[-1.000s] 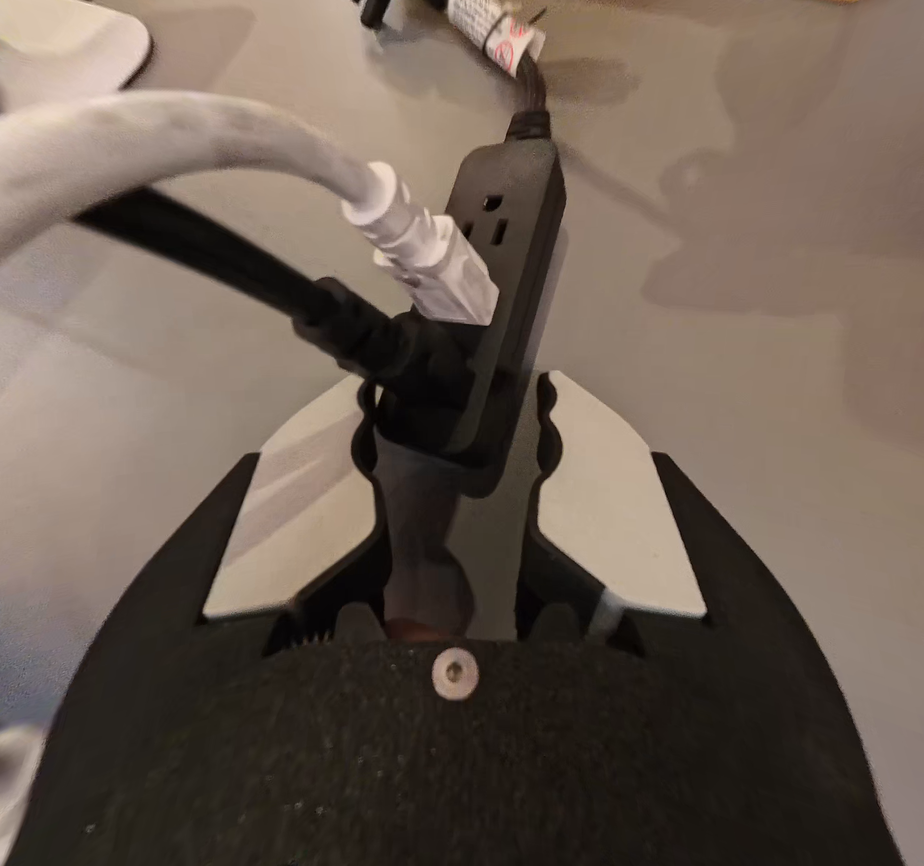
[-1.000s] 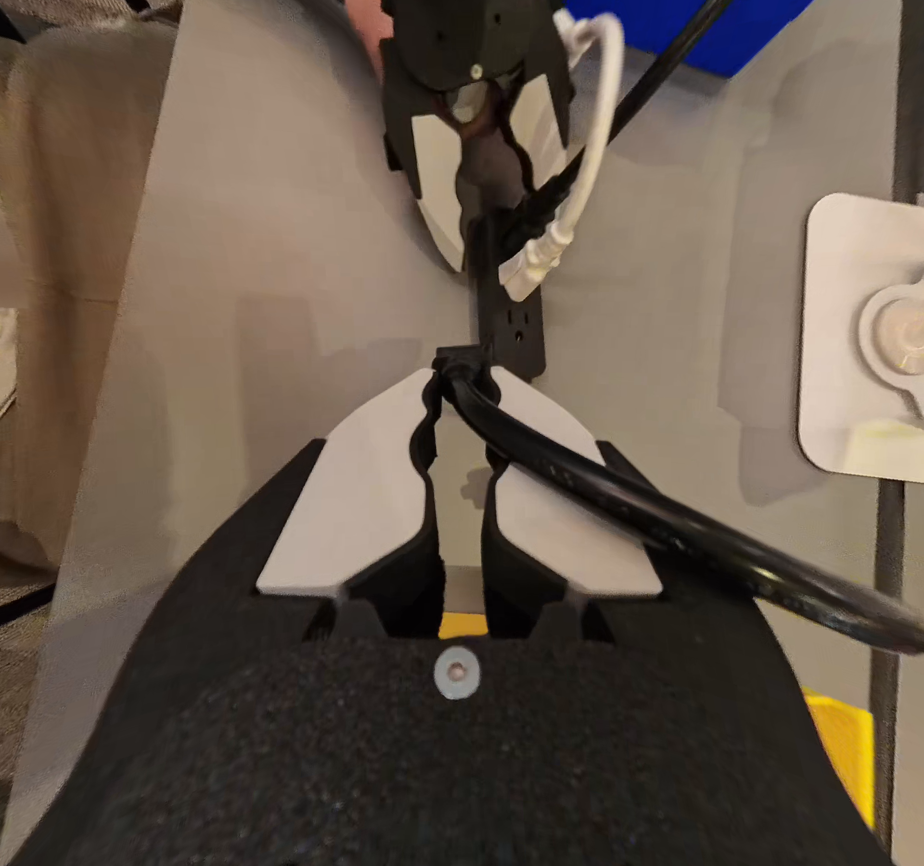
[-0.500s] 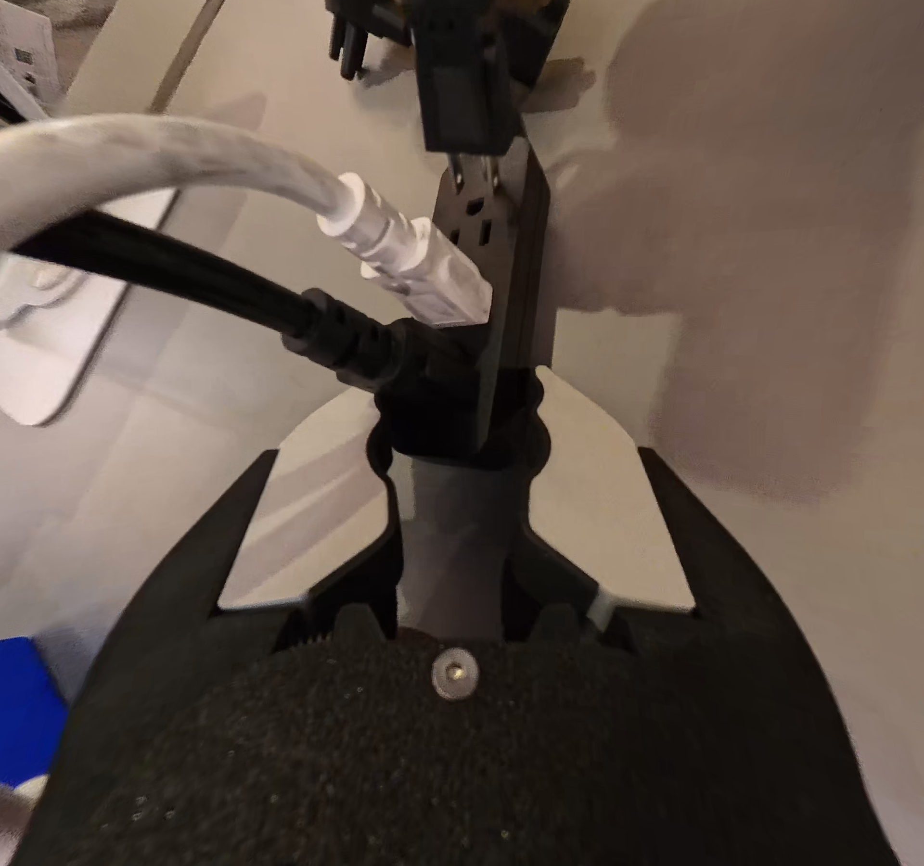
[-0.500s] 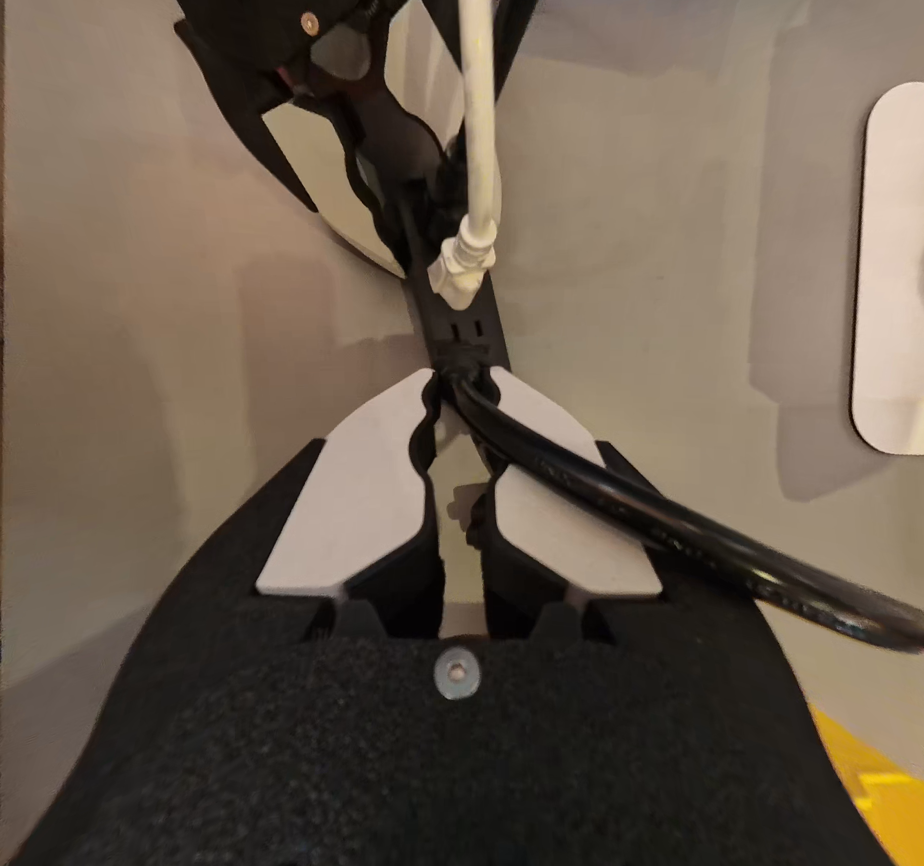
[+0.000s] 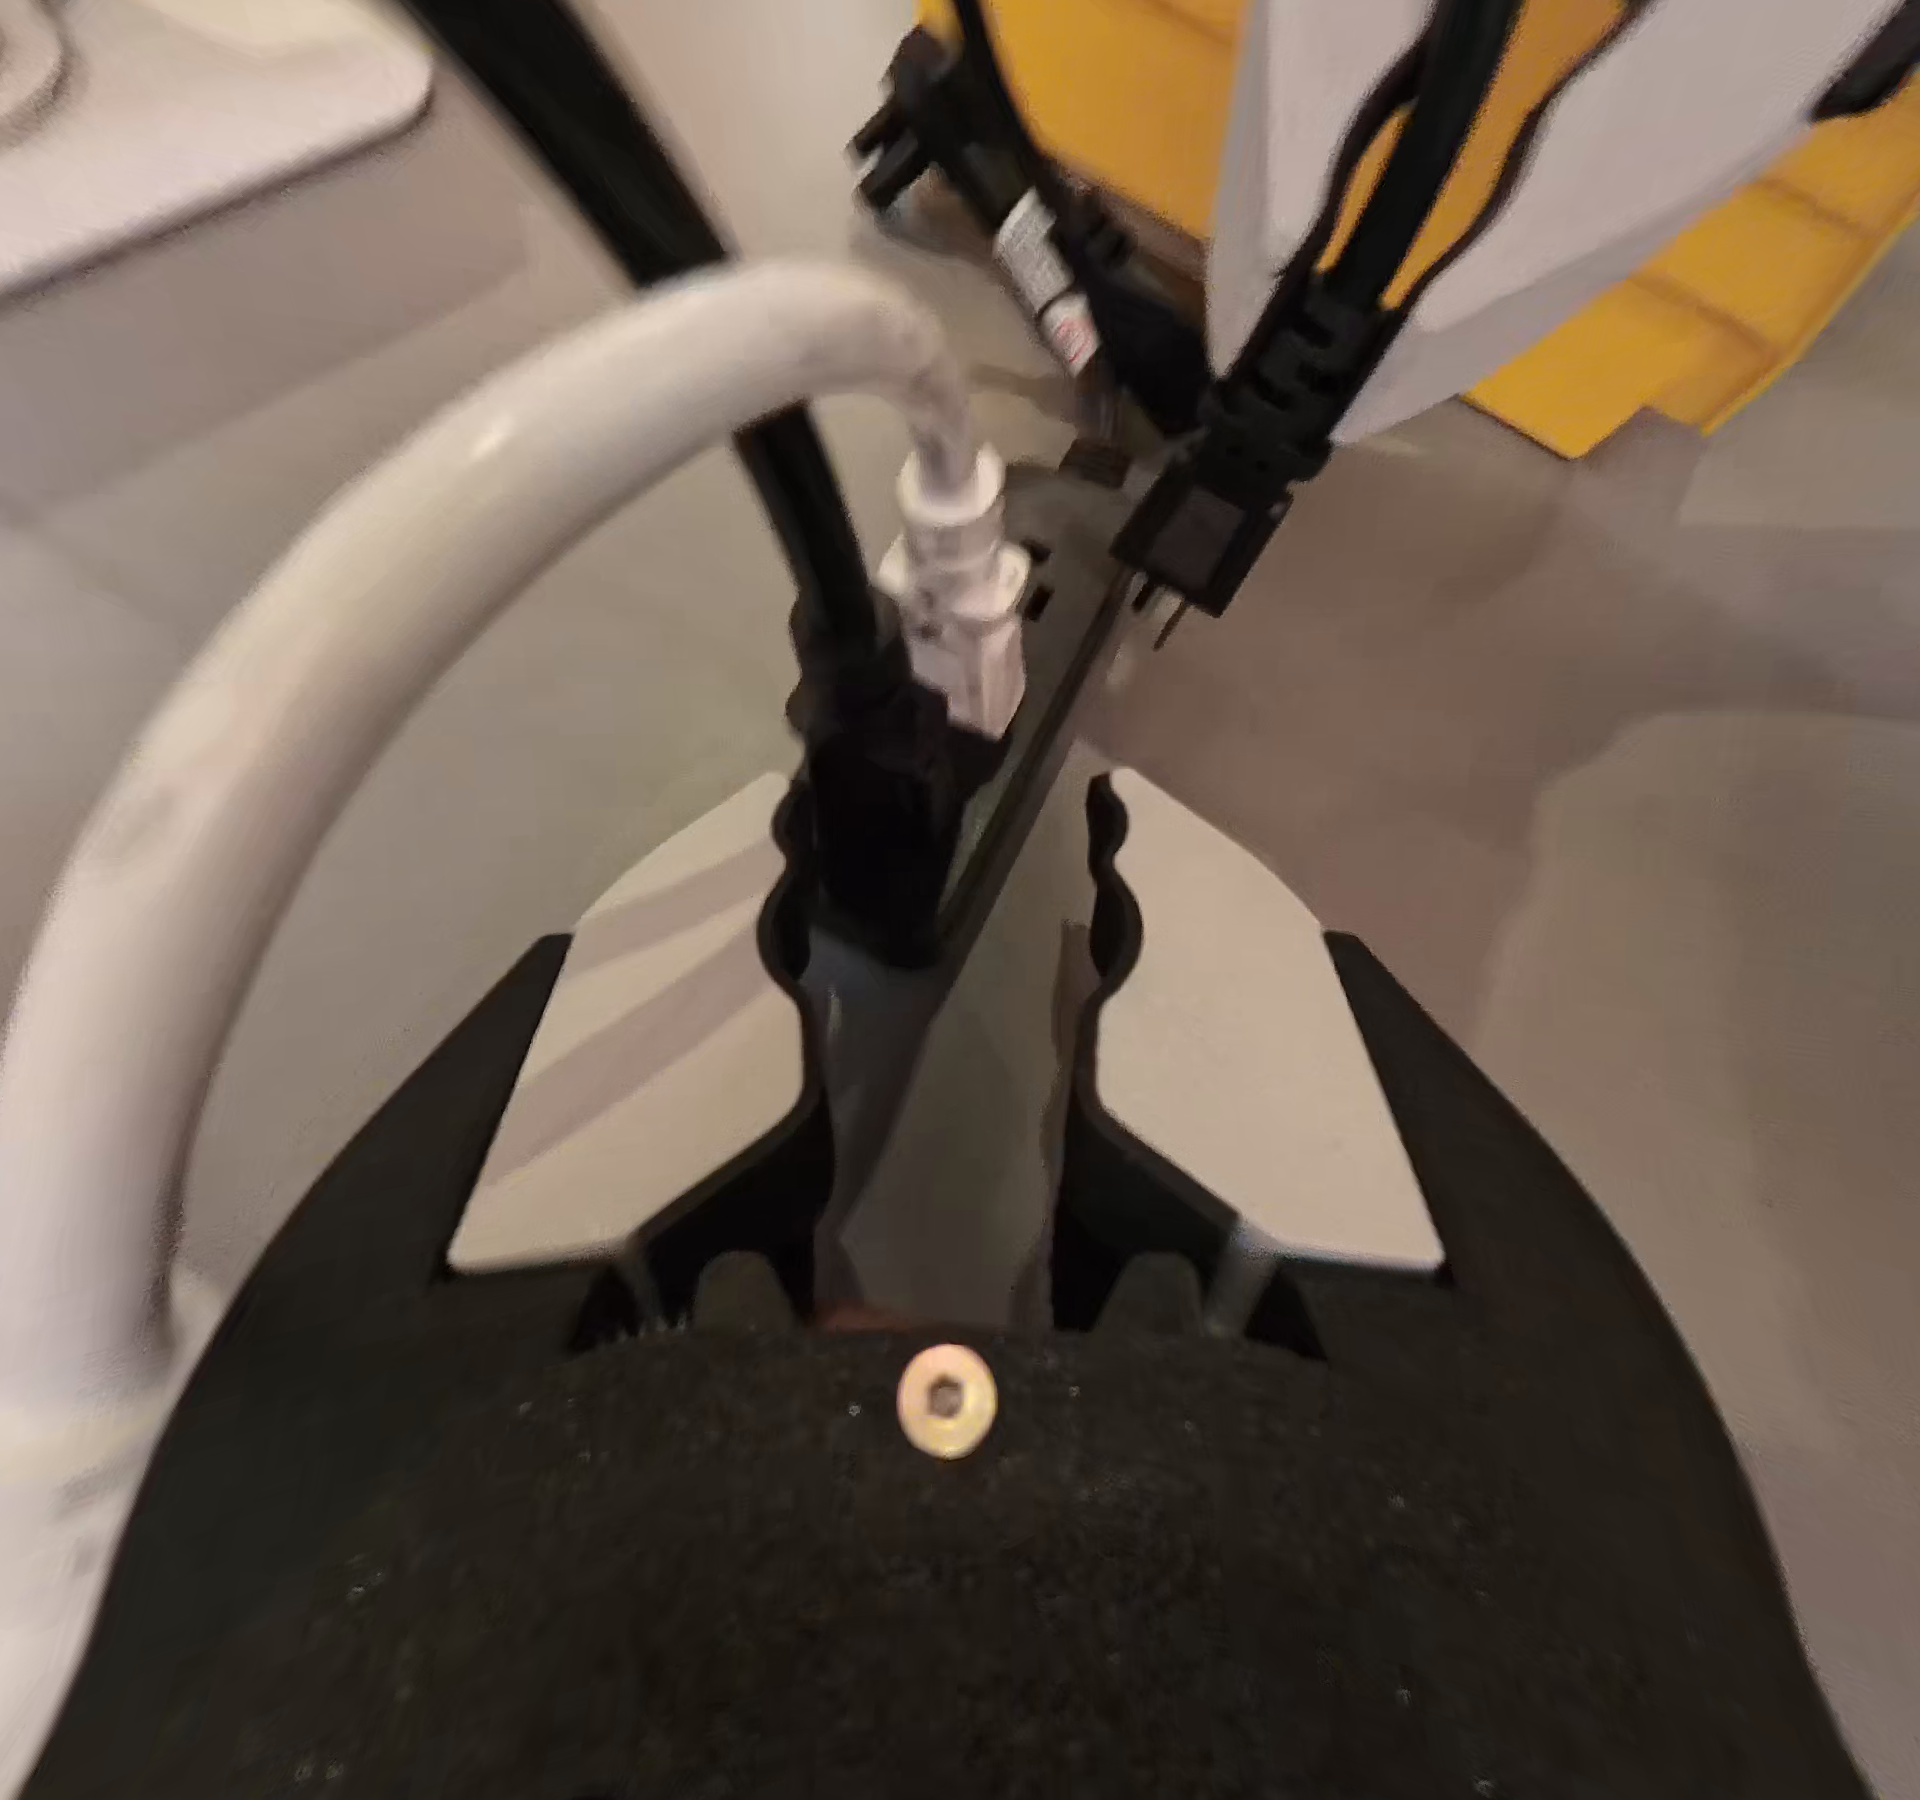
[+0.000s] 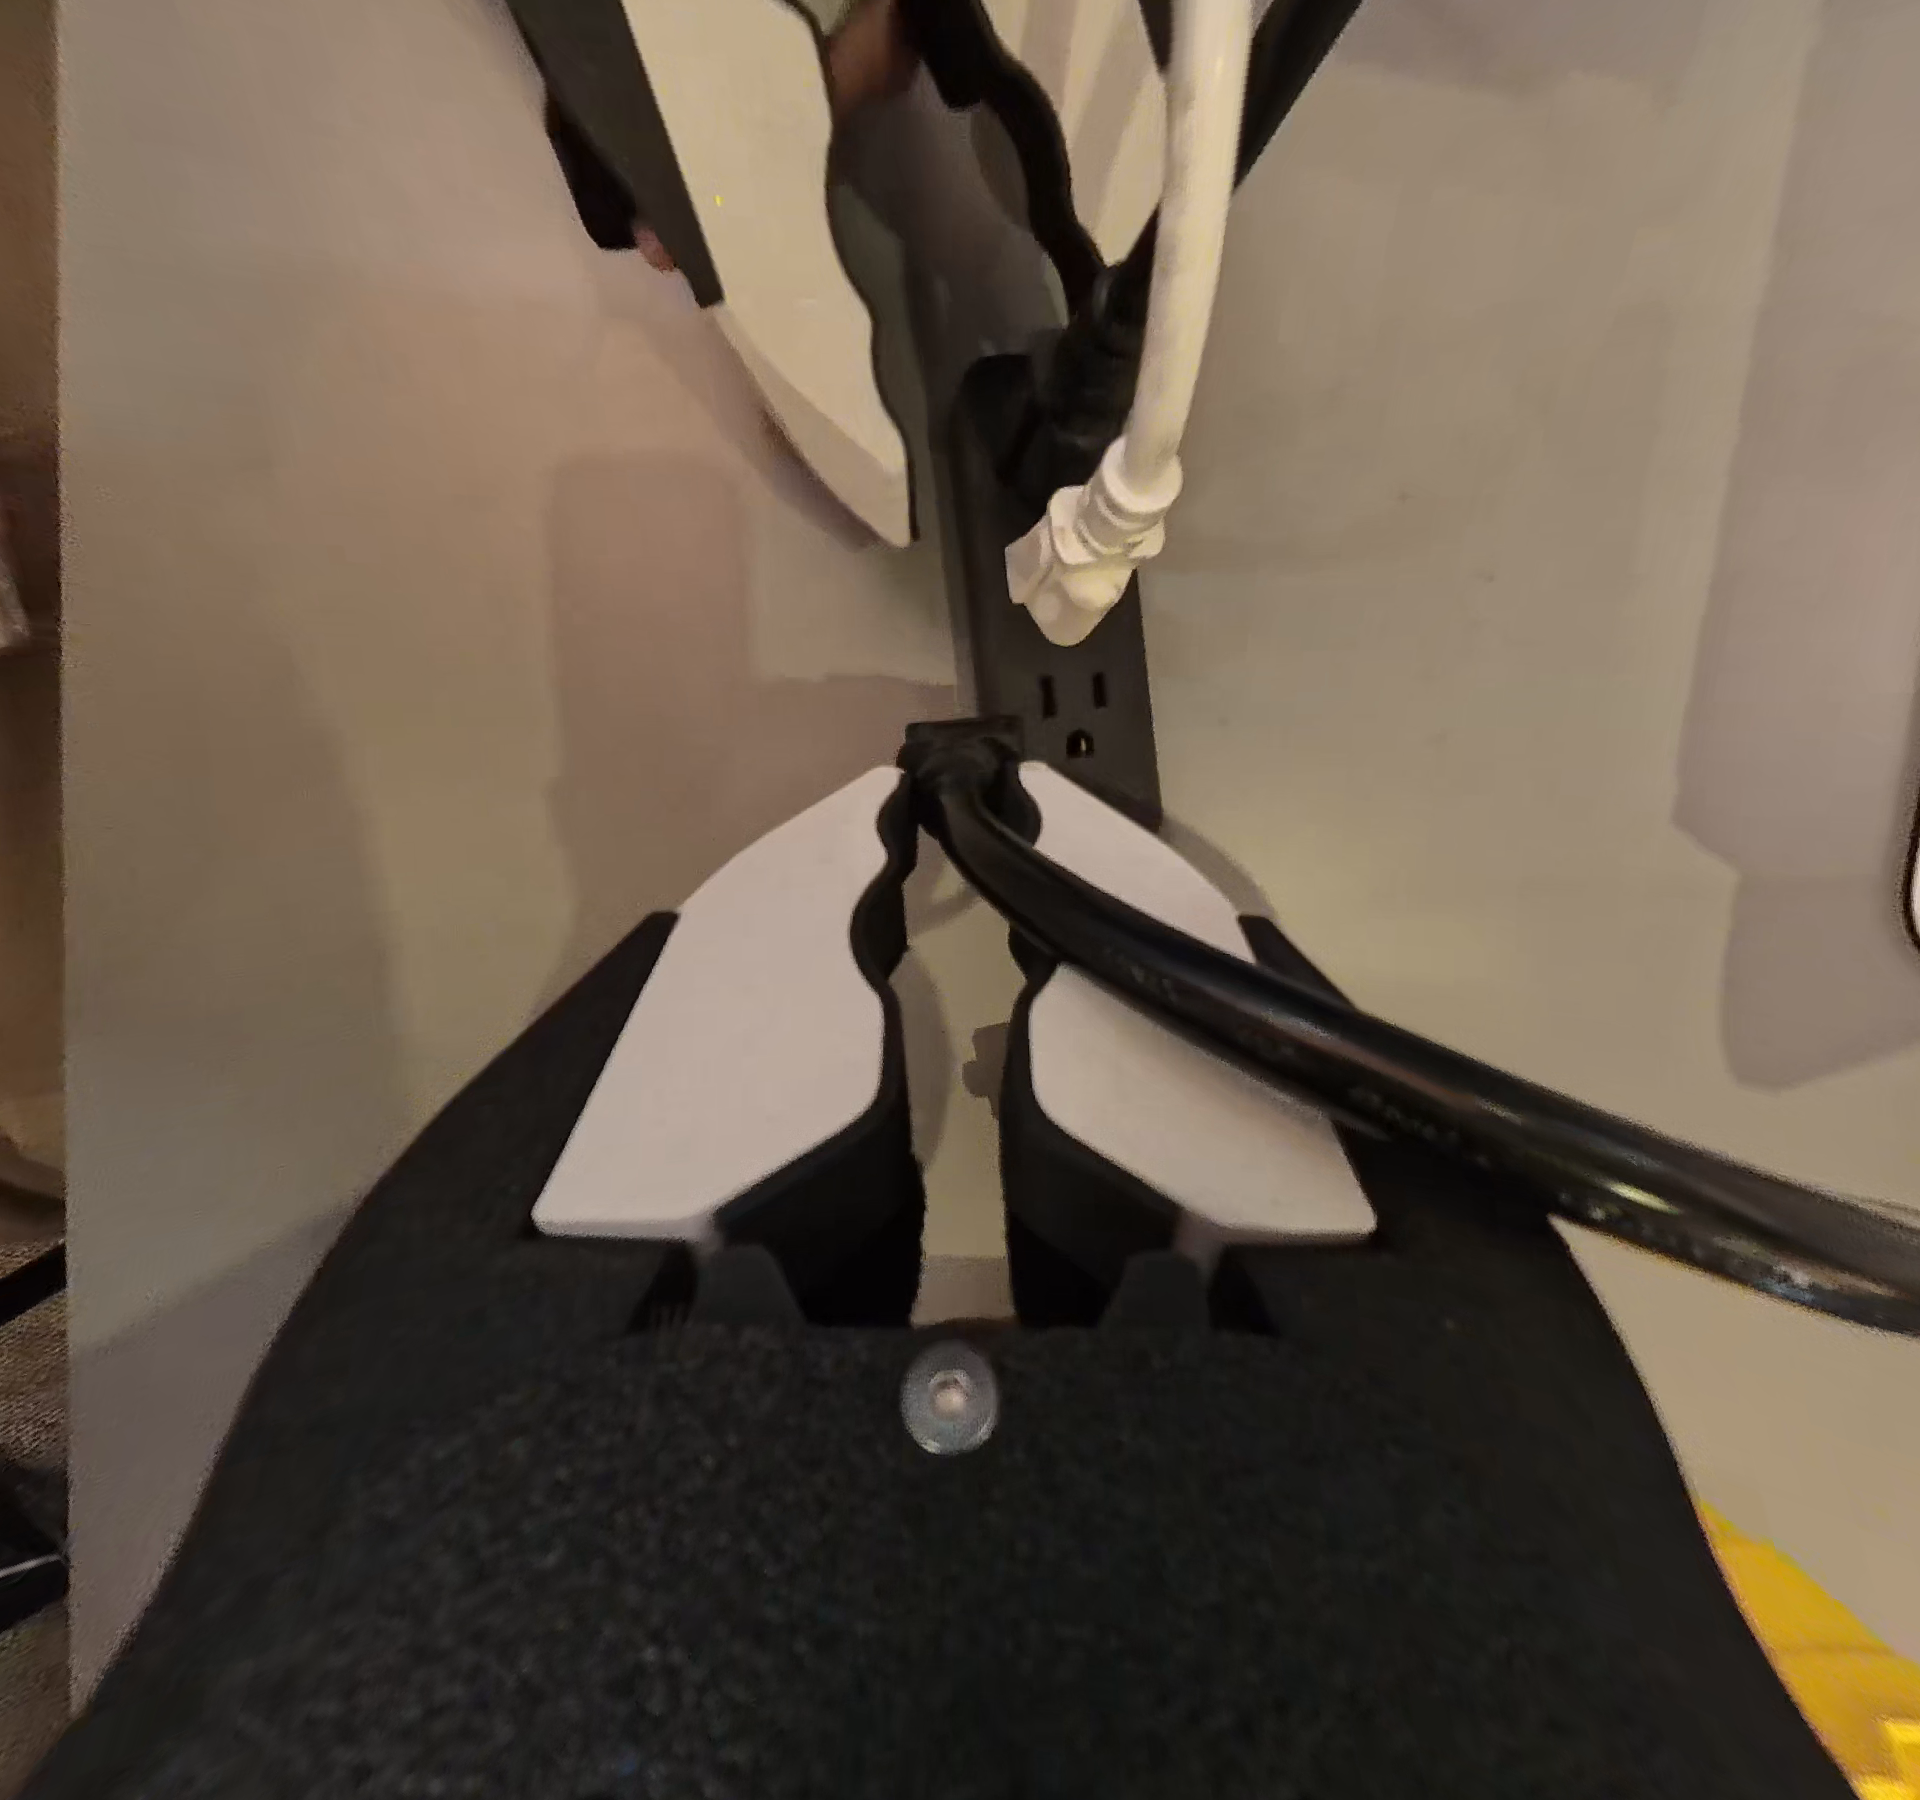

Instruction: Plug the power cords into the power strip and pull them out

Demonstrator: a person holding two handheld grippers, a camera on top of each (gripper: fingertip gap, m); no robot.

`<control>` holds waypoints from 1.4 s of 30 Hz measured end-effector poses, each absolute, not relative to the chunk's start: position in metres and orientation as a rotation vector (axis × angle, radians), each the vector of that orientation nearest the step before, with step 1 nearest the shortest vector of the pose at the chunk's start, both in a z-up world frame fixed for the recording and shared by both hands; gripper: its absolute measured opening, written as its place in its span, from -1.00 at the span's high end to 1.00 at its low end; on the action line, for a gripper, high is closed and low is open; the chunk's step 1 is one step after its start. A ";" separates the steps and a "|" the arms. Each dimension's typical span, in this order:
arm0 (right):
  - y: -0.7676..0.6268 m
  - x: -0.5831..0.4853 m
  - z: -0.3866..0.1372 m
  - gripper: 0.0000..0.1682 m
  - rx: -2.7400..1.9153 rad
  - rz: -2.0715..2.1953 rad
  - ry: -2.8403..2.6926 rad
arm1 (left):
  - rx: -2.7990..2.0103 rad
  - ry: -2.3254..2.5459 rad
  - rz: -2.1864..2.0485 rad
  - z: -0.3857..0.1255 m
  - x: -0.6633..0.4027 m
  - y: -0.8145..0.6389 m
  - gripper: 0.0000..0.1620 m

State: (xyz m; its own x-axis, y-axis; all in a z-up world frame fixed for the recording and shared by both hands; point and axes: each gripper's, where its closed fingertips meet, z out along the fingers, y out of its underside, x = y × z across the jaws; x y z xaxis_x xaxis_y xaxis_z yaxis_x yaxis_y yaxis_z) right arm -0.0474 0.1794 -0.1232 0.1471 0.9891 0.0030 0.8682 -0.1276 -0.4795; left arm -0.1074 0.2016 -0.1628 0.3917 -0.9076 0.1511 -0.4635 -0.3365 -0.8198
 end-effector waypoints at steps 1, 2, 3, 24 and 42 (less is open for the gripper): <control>0.179 -0.047 -0.126 0.82 -2.071 0.446 -1.781 | -2.009 1.137 -0.794 -0.165 -0.113 0.199 0.36; 0.178 -0.046 -0.128 0.82 -2.074 0.440 -1.782 | -2.054 1.124 -0.760 -0.165 -0.121 0.194 0.37; 0.177 -0.046 -0.128 0.82 -2.069 0.434 -1.786 | -2.079 1.137 -0.701 -0.164 -0.128 0.189 0.36; 0.188 -0.044 -0.107 0.82 -1.970 0.532 -1.576 | -1.723 2.033 -0.135 -0.110 -0.090 0.208 0.64; 0.194 -0.041 -0.103 0.82 -1.957 0.542 -1.566 | -1.790 1.612 -0.579 -0.065 -0.096 0.158 0.47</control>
